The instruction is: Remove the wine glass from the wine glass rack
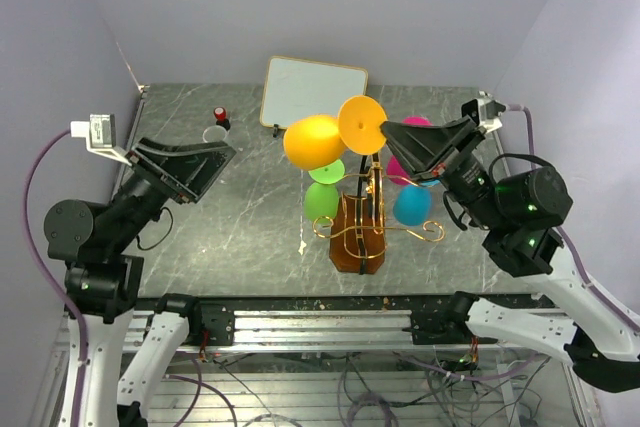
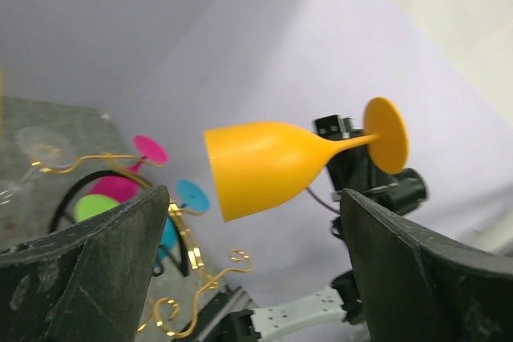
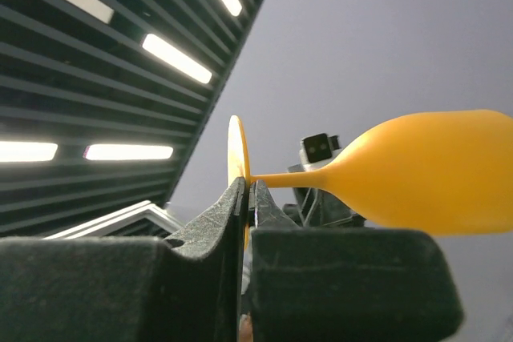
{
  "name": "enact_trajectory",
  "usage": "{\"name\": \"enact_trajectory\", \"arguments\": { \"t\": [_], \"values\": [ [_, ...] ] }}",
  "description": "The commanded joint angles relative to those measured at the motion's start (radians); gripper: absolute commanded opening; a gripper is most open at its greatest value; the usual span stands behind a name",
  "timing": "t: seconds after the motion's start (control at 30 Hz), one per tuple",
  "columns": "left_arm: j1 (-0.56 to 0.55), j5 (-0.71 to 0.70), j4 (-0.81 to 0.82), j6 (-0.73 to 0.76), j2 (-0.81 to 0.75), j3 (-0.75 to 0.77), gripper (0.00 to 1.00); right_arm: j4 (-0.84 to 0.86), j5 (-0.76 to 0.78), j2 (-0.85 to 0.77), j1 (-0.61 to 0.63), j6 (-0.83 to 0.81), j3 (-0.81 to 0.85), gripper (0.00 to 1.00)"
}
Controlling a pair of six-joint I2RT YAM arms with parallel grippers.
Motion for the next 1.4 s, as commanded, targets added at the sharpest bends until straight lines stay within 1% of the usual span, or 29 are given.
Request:
{"name": "enact_trajectory", "arguments": {
  "t": [0.0, 0.03, 0.17, 0.23, 0.43, 0.57, 0.67, 0.77, 0.87, 1.0, 1.07, 1.2, 1.3, 1.33, 1.37],
  "values": [
    [-0.002, 0.131, 0.314, -0.169, 0.048, -0.028, 0.99, 0.144, 0.015, -0.027, -0.002, 0.088, -0.034, 0.0],
    [-0.002, 0.134, 0.35, -0.189, 0.058, -0.04, 0.99, 0.166, 0.002, -0.026, -0.002, 0.11, -0.041, 0.0],
    [-0.002, 0.154, 0.588, -0.329, 0.109, -0.1, 0.99, 0.268, -0.069, 0.005, -0.003, 0.194, -0.045, 0.0],
    [-0.002, 0.161, 0.651, -0.375, 0.133, -0.115, 0.98, 0.326, -0.113, 0.035, -0.001, 0.232, -0.039, 0.0],
    [-0.002, 0.183, 0.694, -0.399, 0.156, -0.106, 0.99, 0.458, -0.172, 0.125, -0.002, 0.329, -0.038, 0.0],
    [-0.002, 0.207, 0.768, -0.46, 0.162, -0.117, 1.0, 0.513, -0.174, 0.162, -0.002, 0.358, -0.048, 0.0],
    [-0.002, 0.232, 0.808, -0.505, 0.159, -0.128, 0.98, 0.57, -0.151, 0.184, -0.001, 0.369, -0.067, 0.0],
    [-0.002, 0.262, 0.82, -0.526, 0.151, -0.14, 0.97, 0.593, -0.128, 0.2, -0.002, 0.361, -0.068, 0.0],
    [-0.002, 0.272, 0.845, -0.544, 0.143, -0.153, 0.95, 0.582, -0.117, 0.217, -0.002, 0.349, -0.064, 0.0],
    [-0.002, 0.277, 0.932, -0.596, 0.153, -0.174, 0.87, 0.589, -0.108, 0.233, -0.001, 0.368, -0.084, 0.0],
    [-0.002, 0.275, 1.004, -0.635, 0.163, -0.188, 0.8, 0.605, -0.107, 0.24, -0.001, 0.384, -0.104, 0.0],
    [-0.002, 0.267, 1.076, -0.684, 0.184, -0.192, 0.66, 0.655, -0.087, 0.242, -0.002, 0.407, -0.154, 0.0],
    [-0.002, 0.279, 1.065, -0.68, 0.196, -0.174, 0.58, 0.646, -0.068, 0.239, -0.001, 0.4, -0.163, 0.0],
    [-0.002, 0.283, 1.048, -0.668, 0.196, -0.168, 0.56, 0.646, -0.067, 0.237, -0.001, 0.398, -0.189, 0.0],
    [-0.003, 0.283, 1.03, -0.657, 0.194, -0.166, 0.52, 0.646, -0.065, 0.235, -0.002, 0.396, -0.198, 0.0]
  ]
}}
